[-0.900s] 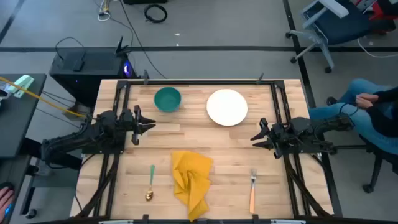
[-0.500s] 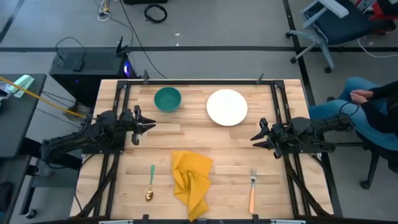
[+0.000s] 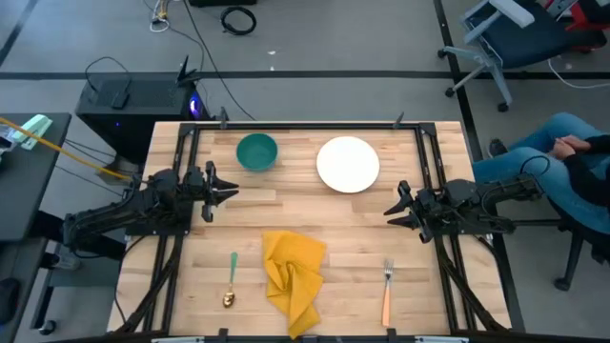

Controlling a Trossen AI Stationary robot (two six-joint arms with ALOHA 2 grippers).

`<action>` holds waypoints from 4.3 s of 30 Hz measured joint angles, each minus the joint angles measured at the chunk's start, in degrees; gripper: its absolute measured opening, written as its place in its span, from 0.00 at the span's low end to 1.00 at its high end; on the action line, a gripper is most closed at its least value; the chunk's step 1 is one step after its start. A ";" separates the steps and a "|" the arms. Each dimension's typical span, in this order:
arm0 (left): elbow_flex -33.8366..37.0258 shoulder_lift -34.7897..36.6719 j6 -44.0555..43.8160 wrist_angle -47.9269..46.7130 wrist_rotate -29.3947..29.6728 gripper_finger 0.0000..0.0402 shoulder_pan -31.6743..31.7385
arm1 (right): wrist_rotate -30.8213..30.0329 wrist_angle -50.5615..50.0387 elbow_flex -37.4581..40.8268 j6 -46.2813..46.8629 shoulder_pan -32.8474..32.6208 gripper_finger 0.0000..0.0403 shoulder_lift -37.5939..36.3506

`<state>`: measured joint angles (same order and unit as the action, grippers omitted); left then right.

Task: Set table place
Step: Place the white plate in the center of the table

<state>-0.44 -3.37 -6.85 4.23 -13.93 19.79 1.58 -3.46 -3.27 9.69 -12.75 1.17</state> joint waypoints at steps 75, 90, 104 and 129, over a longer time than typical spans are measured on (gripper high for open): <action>0.00 0.01 -1.60 15.73 0.86 0.20 0.00 | -4.68 49.35 -0.52 -9.09 0.00 0.31 0.00; -1.85 -0.01 1.88 19.70 14.78 0.19 0.04 | -37.67 12.17 -26.30 -5.11 1.45 0.31 16.15; -2.04 -4.01 -0.01 18.32 14.82 0.20 0.02 | -35.15 -34.26 -62.95 17.61 19.52 0.31 52.37; -2.15 -9.76 2.97 15.91 16.29 0.20 0.31 | 4.94 -37.16 -65.40 19.04 49.49 0.31 89.44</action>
<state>-2.59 -13.13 -3.88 20.14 2.35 20.10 6.52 -40.62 -68.66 28.73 36.73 90.61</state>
